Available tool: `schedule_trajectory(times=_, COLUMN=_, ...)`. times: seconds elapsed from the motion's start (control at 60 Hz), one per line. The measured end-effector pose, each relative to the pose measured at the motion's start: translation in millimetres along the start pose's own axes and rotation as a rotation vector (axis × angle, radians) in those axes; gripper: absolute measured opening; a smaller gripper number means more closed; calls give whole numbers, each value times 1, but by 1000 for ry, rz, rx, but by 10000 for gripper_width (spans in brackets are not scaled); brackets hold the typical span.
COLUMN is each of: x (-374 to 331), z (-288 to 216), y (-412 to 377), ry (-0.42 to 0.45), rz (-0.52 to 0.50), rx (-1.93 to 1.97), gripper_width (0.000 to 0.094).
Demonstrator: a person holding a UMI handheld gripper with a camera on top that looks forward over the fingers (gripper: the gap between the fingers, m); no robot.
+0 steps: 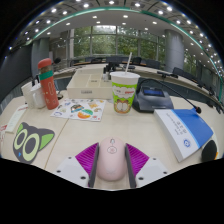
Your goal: Arrange mouse
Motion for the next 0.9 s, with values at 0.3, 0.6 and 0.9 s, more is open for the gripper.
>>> schedule_trajectory(times=0.3, x=-4, z=-4, y=-3, ry=-7, rz=36, rx=-13, gripper_width=341)
schedule_trajectory(times=0.6, x=-89, z=-100, y=-53, ry=167, rz=61, rx=84, gripper_width=341)
schedule_trajectory(times=0.9, x=-112, z=-116, y=-240, ry=204, rz=-38, rx=77, gripper_width=338)
Point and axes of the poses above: the point between the fingertips, and its own axes, seen from behind it with the camera up: y to the right, z down, x forward, the way the camera looks, the point moved 10 cm from there along -x, backward, against the way the camera looks, and after that the axes turned 2 degrees about y, right-handed, at the moved point
